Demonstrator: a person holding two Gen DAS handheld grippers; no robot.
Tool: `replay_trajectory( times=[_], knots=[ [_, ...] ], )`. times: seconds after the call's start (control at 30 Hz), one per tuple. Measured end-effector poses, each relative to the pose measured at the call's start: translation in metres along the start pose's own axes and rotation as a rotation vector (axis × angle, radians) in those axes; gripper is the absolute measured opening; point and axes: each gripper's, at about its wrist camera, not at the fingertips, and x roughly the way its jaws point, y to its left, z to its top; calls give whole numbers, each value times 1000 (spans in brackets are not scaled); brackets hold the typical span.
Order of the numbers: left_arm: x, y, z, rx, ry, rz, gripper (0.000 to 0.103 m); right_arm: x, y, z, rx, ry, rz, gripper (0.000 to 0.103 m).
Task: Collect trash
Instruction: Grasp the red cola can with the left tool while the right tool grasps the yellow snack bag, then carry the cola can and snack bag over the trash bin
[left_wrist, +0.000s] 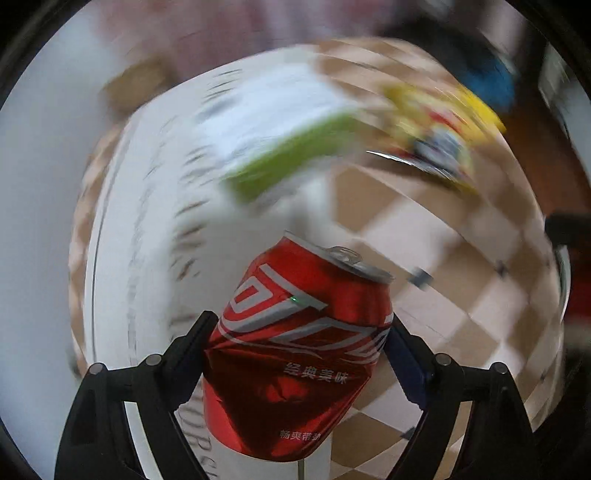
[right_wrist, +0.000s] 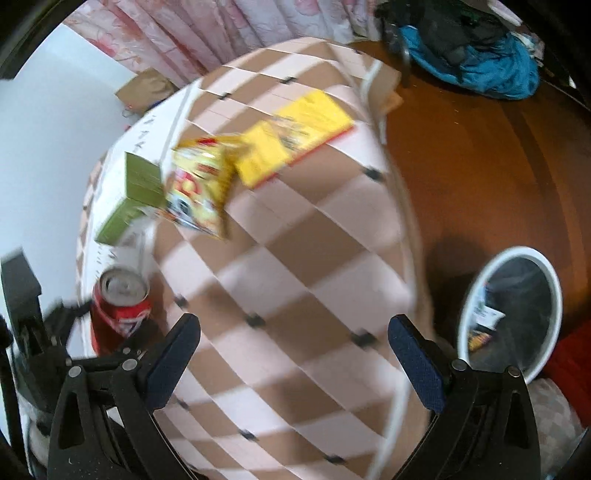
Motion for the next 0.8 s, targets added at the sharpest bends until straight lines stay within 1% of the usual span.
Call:
replay_trajectory(
  times=[0.03, 0.07, 0.1, 0.13, 0.2, 0.27, 0.3, 0.37, 0.4, 0.43, 0.47, 0.5, 0.57, 0.67, 0.8],
  knots=[
    [0, 15, -2, -84, -13, -9, 87, 4, 7, 5, 3, -5, 10, 103],
    [3, 28, -4, -152, -19, -37, 87, 9, 14, 13, 9, -12, 22, 103],
    [8, 35, -4, -182, -7, -56, 87, 14, 23, 21, 17, -24, 33, 102],
    [15, 42, -4, -217, 15, -66, 87, 19, 32, 29, 25, -37, 34, 100],
    [23, 48, -5, -243, 25, -94, 87, 26, 45, 42, 34, -62, 28, 93],
    [29, 48, -2, -227, 24, -81, 87, 33, 55, 55, 49, -79, 14, 87],
    [30, 46, -4, -215, 22, -67, 87, 36, 57, 58, 58, -83, 18, 82],
    [27, 41, -6, -207, 1, -52, 75, 42, 62, 64, 73, -84, 19, 71],
    [26, 38, -7, -203, -7, -42, 75, 47, 65, 67, 72, -78, 34, 56],
    [24, 36, -8, -201, -10, -39, 75, 49, 67, 68, 66, -71, 24, 46],
    [23, 35, -10, -202, -13, -38, 75, 50, 67, 69, 57, -72, 8, 44],
    [21, 35, -11, -207, -17, -36, 75, 49, 68, 68, 46, -81, 12, 40],
    [15, 34, -15, -212, -33, -25, 75, 46, 68, 64, 33, -84, 3, 38],
    [-2, 37, -19, -222, -70, -1, 75, 33, 63, 53, 29, -103, 20, 37],
    [-46, 32, -32, -243, -140, 21, 75, 10, 57, 31, -7, -129, 31, 36]
  ],
)
